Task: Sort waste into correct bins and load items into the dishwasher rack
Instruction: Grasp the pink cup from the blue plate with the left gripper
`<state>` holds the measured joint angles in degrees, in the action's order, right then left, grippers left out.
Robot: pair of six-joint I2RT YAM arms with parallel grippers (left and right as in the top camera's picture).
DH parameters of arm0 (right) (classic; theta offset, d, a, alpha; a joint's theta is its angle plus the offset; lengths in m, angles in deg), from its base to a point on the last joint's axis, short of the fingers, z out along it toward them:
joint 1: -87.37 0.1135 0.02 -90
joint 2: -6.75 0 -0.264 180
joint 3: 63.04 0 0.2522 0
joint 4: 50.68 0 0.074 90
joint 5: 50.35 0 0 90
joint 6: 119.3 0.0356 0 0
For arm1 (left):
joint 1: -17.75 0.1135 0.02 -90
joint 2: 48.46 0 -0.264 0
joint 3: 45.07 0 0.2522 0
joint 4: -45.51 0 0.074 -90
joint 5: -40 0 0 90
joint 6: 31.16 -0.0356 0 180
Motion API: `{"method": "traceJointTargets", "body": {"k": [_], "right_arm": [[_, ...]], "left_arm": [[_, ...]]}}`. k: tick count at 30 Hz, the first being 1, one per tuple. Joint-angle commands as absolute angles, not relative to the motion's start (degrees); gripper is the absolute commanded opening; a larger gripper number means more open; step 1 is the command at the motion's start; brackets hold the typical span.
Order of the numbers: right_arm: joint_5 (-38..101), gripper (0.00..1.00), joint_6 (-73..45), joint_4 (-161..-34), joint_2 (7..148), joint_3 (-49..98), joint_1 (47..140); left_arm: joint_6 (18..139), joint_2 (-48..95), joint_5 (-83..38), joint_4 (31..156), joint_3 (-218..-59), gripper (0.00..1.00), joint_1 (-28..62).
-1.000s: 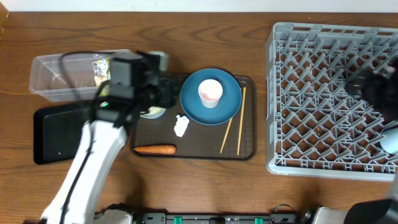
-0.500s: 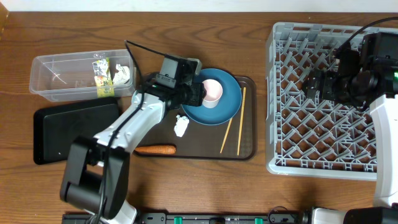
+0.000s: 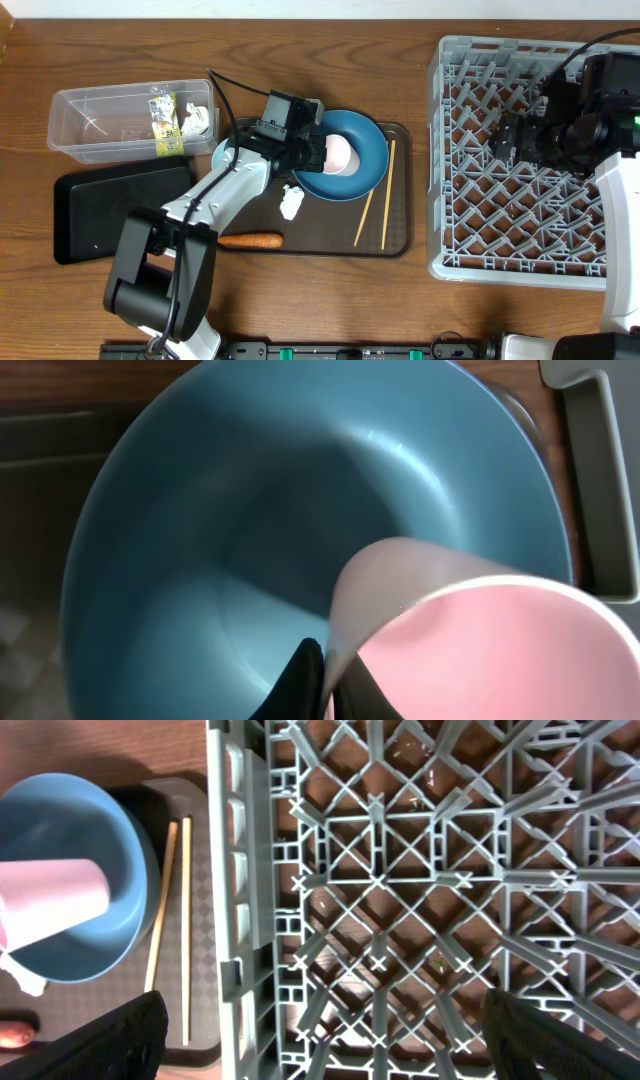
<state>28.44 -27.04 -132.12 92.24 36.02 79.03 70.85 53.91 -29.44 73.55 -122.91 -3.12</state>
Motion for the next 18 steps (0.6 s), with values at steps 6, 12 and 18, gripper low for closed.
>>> {"method": "traceJointTargets", "body": {"k": [6,12,18], "right_arm": [[30.15,0.99,-28.11,-130.39,92.29,35.56,79.79],[8.34,0.99,-39.26,-125.91,94.91,35.56,79.9],[-26.81,0.99,-62.58,-128.97,99.83,35.56,82.81]], "left_arm": [[77.97,42.61,-21.42,74.56,-123.47,0.06,1.19],[85.01,39.03,0.83,74.82,-123.47,0.06,7.94],[87.24,39.24,21.96,74.8,-123.47,0.06,11.22]]}}
